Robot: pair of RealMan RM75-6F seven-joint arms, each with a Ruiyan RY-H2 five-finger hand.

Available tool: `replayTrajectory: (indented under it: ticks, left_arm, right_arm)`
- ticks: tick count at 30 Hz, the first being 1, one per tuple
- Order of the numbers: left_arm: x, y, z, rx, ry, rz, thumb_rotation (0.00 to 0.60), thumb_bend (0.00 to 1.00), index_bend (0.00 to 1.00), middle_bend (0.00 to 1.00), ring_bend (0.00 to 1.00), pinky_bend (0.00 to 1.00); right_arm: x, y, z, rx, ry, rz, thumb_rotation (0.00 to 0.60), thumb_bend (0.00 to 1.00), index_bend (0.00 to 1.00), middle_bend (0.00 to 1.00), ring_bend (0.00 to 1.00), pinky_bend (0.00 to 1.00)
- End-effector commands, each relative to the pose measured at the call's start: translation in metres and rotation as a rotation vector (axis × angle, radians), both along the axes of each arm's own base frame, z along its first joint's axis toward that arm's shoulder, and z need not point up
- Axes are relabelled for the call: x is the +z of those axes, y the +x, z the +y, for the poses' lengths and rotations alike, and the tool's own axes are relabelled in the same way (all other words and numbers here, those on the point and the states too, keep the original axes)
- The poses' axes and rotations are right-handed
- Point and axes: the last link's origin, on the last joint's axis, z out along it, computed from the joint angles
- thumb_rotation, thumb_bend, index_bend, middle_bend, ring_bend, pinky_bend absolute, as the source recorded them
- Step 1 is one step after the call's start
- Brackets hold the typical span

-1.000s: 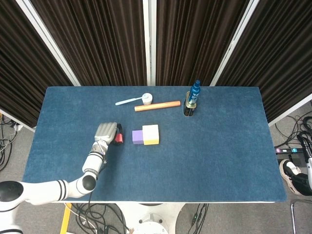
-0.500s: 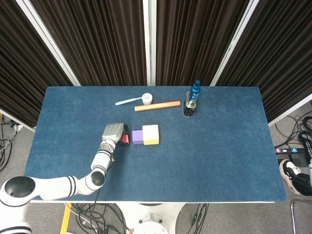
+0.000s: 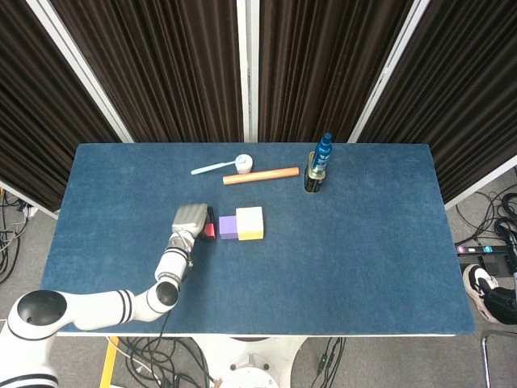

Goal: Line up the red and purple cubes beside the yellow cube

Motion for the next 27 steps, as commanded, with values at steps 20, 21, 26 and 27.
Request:
replayTrajectory:
  ticks: [20,21,26,27]
  left_arm:
    - [0.011,0.003,-0.008,-0.053,0.011,0.000,0.600,0.28,0.31,0.88,0.94,1.00]
    - [0.014,0.002,-0.010,-0.065,0.015,0.002,0.600,0.28,0.29,0.88,0.94,1.00]
    - [0.028,-0.012,-0.017,-0.125,0.042,0.049,0.600,0.28,0.25,0.88,0.94,1.00]
    - [0.028,-0.015,-0.017,-0.130,0.043,0.061,0.600,0.27,0.25,0.88,0.94,1.00]
  right_arm:
    - [0.002,0.000,0.003,0.001,-0.008,-0.002,0.600,0.15,0.00,0.10,0.03,0.11]
    - [0.002,0.000,0.002,0.003,-0.007,-0.003,0.600,0.15,0.00,0.10,0.03,0.11]
    - [0.001,0.000,0.003,0.009,-0.009,-0.005,0.600,0.15,0.00,0.10,0.03,0.11]
    - [0.001,0.000,0.003,0.008,-0.008,-0.005,0.600,0.15,0.00,0.10,0.03,0.11]
